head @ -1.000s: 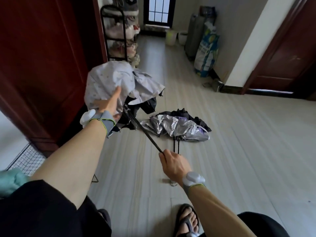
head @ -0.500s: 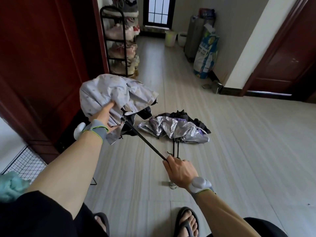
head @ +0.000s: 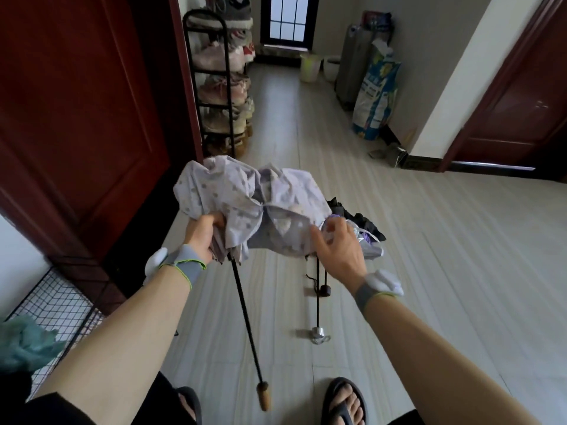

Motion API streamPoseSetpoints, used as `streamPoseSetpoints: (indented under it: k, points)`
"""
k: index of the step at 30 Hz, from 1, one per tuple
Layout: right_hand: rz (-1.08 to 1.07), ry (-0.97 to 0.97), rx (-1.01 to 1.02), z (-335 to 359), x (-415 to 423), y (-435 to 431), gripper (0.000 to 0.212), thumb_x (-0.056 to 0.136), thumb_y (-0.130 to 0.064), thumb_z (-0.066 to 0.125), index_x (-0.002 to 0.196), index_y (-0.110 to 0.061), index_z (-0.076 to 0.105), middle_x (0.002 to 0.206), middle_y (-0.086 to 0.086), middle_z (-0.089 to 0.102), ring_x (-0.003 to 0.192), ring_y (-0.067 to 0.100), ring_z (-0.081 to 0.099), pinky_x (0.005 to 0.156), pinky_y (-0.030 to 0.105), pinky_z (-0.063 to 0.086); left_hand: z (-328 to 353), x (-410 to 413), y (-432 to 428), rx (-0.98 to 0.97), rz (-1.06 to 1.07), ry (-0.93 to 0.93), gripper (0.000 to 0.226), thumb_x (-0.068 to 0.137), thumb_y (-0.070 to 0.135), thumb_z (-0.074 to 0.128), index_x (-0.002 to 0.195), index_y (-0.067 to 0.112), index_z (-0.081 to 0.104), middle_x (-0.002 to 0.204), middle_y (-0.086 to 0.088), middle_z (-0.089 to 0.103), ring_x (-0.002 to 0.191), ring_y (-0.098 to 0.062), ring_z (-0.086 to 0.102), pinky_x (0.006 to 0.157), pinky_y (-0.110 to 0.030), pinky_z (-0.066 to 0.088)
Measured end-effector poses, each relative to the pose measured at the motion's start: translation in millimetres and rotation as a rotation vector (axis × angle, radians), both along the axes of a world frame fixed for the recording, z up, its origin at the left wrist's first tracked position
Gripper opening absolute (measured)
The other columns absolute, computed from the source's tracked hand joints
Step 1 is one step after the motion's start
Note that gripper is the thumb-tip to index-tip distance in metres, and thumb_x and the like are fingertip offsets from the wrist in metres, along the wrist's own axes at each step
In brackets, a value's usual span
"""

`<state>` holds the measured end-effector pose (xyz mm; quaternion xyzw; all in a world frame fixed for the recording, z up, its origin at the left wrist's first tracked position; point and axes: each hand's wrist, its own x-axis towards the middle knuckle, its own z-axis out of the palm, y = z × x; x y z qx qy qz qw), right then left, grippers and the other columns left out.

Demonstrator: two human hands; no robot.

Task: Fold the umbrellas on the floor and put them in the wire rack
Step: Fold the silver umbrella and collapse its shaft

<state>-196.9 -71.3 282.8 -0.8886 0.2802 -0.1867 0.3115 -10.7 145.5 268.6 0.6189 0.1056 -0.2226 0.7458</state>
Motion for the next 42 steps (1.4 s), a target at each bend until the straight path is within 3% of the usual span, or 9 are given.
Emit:
streamPoseSetpoints:
  k: [5, 10, 14, 17, 19, 22, 25, 33, 42]
  points:
    - [0.072, -0.245, -0.014, 11.3, 11.3, 6.0, 0.043, 0.093, -0.038, 0.062, 0.129, -0.018, 0.05, 0.123, -0.004, 0.053, 0.1, 0.016, 0.059, 0.084, 0.036, 0.049, 14.2, -16.8, -20.5, 0.056, -0.014, -0.167, 0.05, 0.047, 0.007, 0.057, 0.095, 0.004, 0.072, 0.085, -0.012, 0.072, 0.073, -0.027, 0.067, 0.067, -0.037, 0.057]
    - [0.139, -0.362, -0.078, 26.1, 31.1, 15.5, 0.034, 0.081, -0.031, 0.058, 0.111, -0.018, 0.067, 0.108, -0.001, 0.063, 0.102, 0.02, 0.058, 0.085, 0.032, 0.048, 23.7, -24.6, -31.2, 0.104, -0.093, -0.25, 0.035, 0.057, 0.004, 0.06, 0.092, 0.007, 0.067, 0.072, -0.006, 0.066, 0.061, -0.023, 0.06, 0.047, -0.02, 0.047]
    - [0.247, -0.183, -0.098, 21.2, 38.9, 20.4, 0.019, 0.091, -0.033, 0.061, 0.091, -0.02, 0.074, 0.089, 0.0, 0.071, 0.088, 0.023, 0.063, 0.08, 0.034, 0.051, 18.7, -16.3, -29.0, 0.097, -0.106, -0.257, 0.057, 0.054, 0.011, 0.062, 0.109, 0.004, 0.07, 0.095, -0.002, 0.075, 0.085, -0.023, 0.07, 0.062, -0.023, 0.054]
    - [0.318, -0.033, 0.029, 17.7, 41.1, 21.4, 0.031, 0.097, -0.048, 0.055, 0.096, -0.021, 0.07, 0.084, -0.001, 0.071, 0.083, 0.02, 0.065, 0.076, 0.033, 0.051, 7.8, -9.7, -24.3, 0.121, -0.101, -0.238, 0.075, 0.046, 0.02, 0.068, 0.12, 0.004, 0.067, 0.105, -0.003, 0.076, 0.099, -0.027, 0.07, 0.07, -0.028, 0.056]
    - [0.338, -0.016, 0.056, 16.8, 45.8, 22.1, 0.038, 0.092, -0.057, 0.058, 0.102, -0.02, 0.064, 0.088, -0.001, 0.071, 0.084, 0.02, 0.066, 0.076, 0.034, 0.053, 5.3, -11.1, -23.9, 0.154, -0.081, -0.251, 0.069, 0.048, 0.017, 0.069, 0.117, 0.007, 0.069, 0.106, -0.005, 0.076, 0.098, -0.027, 0.07, 0.073, -0.03, 0.058]
    - [0.281, -0.004, 0.009, 14.8, 50.5, 24.5, 0.029, 0.092, -0.039, 0.067, 0.078, -0.019, 0.053, 0.074, 0.0, 0.063, 0.075, 0.024, 0.058, 0.066, 0.034, 0.046, 7.5, -18.0, -27.9, 0.2, -0.075, -0.228, 0.057, 0.05, 0.013, 0.068, 0.107, 0.015, 0.071, 0.104, -0.004, 0.076, 0.096, -0.027, 0.07, 0.087, -0.042, 0.059]
    - [0.25, 0.015, 0.031, 14.2, 50.9, 20.2, 0.03, 0.096, -0.025, 0.065, 0.073, -0.009, 0.054, 0.065, 0.002, 0.056, 0.069, 0.024, 0.051, 0.064, 0.031, 0.038, 9.2, -17.4, -30.4, 0.233, -0.05, -0.202, 0.063, 0.042, 0.016, 0.07, 0.105, 0.018, 0.069, 0.102, -0.003, 0.075, 0.093, -0.026, 0.07, 0.086, -0.044, 0.06]
    - [0.177, -0.006, 0.332, 16.4, 33.5, -6.0, 0.015, 0.099, -0.021, 0.065, 0.095, -0.014, 0.077, 0.082, -0.004, 0.078, 0.069, 0.011, 0.076, 0.072, 0.027, 0.06, 11.3, -19.0, -33.8, 0.3, 0.02, -0.211, 0.05, 0.038, 0.014, 0.065, 0.087, 0.009, 0.071, 0.083, -0.008, 0.075, 0.084, -0.03, 0.073, 0.072, -0.049, 0.061]
    - [0.127, 0.017, 0.517, 20.1, 24.8, -16.4, 0.019, 0.096, -0.03, 0.071, 0.088, -0.013, 0.074, 0.077, -0.003, 0.078, 0.047, 0.009, 0.053, 0.054, 0.028, 0.049, 9.2, -24.0, -34.8, 0.399, -0.031, -0.21, 0.068, 0.031, 0.023, 0.066, 0.097, 0.01, 0.068, 0.09, -0.003, 0.074, 0.087, -0.026, 0.07, 0.079, -0.044, 0.062]
